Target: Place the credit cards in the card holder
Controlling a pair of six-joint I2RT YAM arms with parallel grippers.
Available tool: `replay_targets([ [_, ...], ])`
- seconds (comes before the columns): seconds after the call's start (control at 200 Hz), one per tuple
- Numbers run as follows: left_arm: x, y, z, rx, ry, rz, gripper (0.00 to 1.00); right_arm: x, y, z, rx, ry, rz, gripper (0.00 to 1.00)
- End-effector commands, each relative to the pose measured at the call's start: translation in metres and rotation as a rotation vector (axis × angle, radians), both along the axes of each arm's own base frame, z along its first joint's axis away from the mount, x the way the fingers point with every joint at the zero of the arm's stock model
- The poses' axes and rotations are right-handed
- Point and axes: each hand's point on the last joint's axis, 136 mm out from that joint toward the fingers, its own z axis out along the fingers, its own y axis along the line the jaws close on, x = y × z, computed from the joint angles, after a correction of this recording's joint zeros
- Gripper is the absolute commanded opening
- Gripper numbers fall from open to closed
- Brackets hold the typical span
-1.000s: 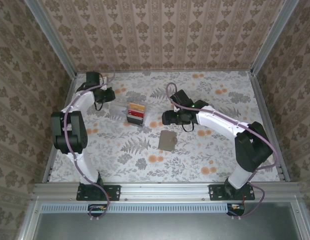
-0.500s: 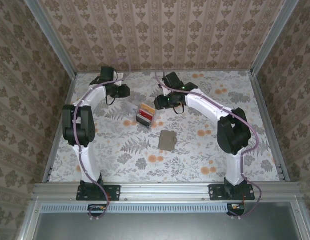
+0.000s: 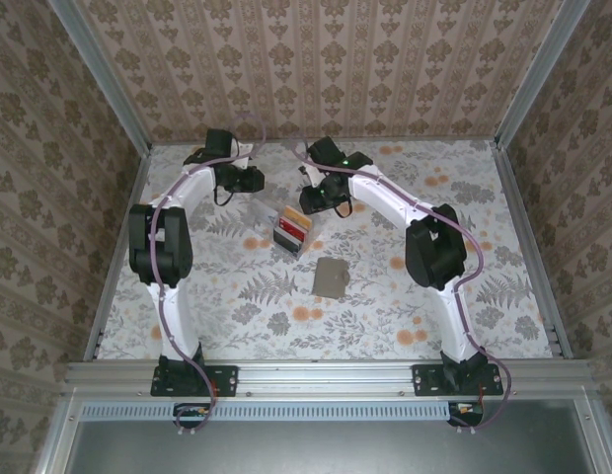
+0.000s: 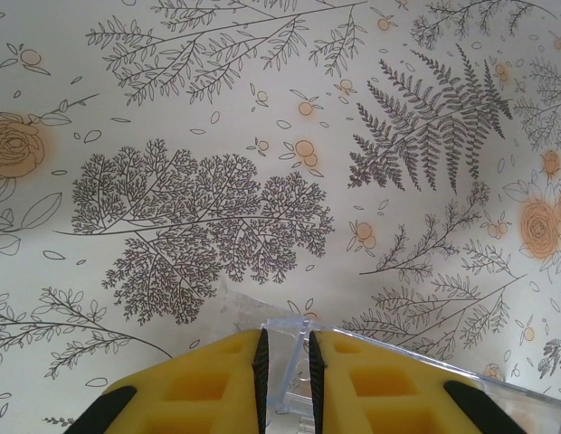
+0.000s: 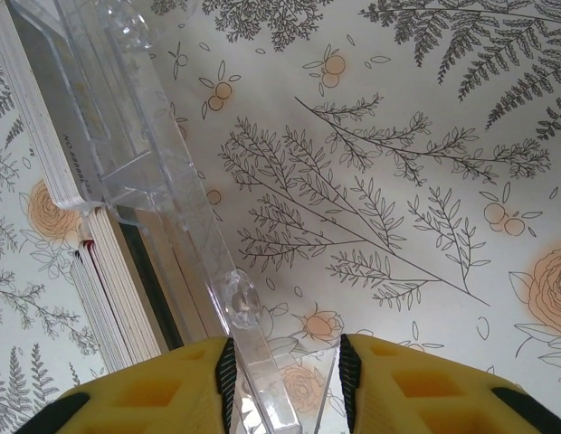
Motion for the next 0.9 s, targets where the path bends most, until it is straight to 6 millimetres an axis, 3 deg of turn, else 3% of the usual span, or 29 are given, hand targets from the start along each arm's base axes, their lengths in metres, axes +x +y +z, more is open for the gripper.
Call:
replay_targets([
  [0.0,-0.007,-0.009,-0.006,-0.005,0.031,-0.05,0.22,-0.004,-0.001,-0.004,-0.028,0.028,0.037,0.39],
  [0.34,-0.01,-0.01,-0.004,-0.011,0.03,-0.055,0.23,-0.005,-0.002,-0.019,-0.097,0.035,0.065,0.33],
  [0.525,-0.009,-0.01,0.004,-0.013,0.014,-0.057,0.25,-0.001,-0.008,-0.014,-0.133,0.004,0.062,0.27],
  [0.69,-0.01,-0.009,0.017,-0.016,-0.007,-0.053,0.3,0.0,-0.018,-0.008,-0.183,-0.026,0.054,0.2],
  [0.895,-0.013,-0.005,0.04,-0.013,-0.051,-0.032,0.45,0.001,-0.036,0.002,-0.236,-0.078,0.018,0.17],
])
